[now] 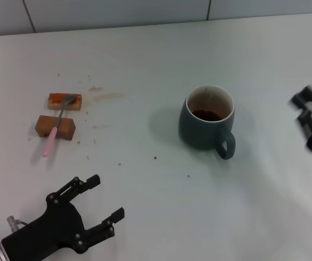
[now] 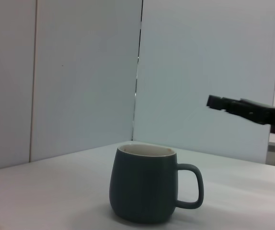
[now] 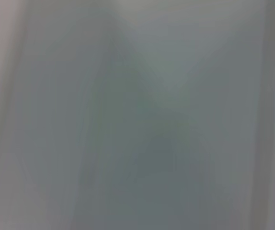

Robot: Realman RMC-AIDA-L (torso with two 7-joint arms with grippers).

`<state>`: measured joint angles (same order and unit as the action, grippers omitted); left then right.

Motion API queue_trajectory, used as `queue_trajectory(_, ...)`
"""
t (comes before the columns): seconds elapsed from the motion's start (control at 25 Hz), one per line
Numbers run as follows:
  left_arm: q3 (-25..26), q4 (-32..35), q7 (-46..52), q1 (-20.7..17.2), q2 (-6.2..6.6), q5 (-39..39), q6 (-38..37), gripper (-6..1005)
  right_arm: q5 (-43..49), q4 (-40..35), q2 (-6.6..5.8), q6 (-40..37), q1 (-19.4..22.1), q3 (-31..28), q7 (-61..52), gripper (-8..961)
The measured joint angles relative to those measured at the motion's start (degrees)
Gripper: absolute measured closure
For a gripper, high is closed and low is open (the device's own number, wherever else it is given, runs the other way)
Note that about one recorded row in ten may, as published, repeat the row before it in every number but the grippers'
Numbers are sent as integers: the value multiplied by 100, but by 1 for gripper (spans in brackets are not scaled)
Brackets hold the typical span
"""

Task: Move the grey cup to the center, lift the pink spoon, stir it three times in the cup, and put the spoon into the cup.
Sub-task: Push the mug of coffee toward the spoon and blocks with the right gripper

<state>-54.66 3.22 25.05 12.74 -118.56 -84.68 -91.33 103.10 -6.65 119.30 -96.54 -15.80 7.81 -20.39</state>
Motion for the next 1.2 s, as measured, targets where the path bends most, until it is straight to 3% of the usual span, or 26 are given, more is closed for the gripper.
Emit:
queue_trajectory(0.16, 13, 13, 0, -6, 0, 17, -19, 170, -369, 54, 3, 775, -106, -349, 33, 694)
queue_trajectory(0.44, 20, 26, 31, 3, 0, 38, -39, 171, -349, 233, 10, 2080, -491, -291, 613, 899)
queue_trajectory(0.84, 98, 30, 37, 1, 4, 40, -83, 170, -295, 539, 7, 2909, -1062, 463, 865, 898)
queue_trajectory(1.2, 107, 29, 42, 0, 9, 47, -94, 171, -290, 866, 18, 3184, -1337, 581, 876, 897)
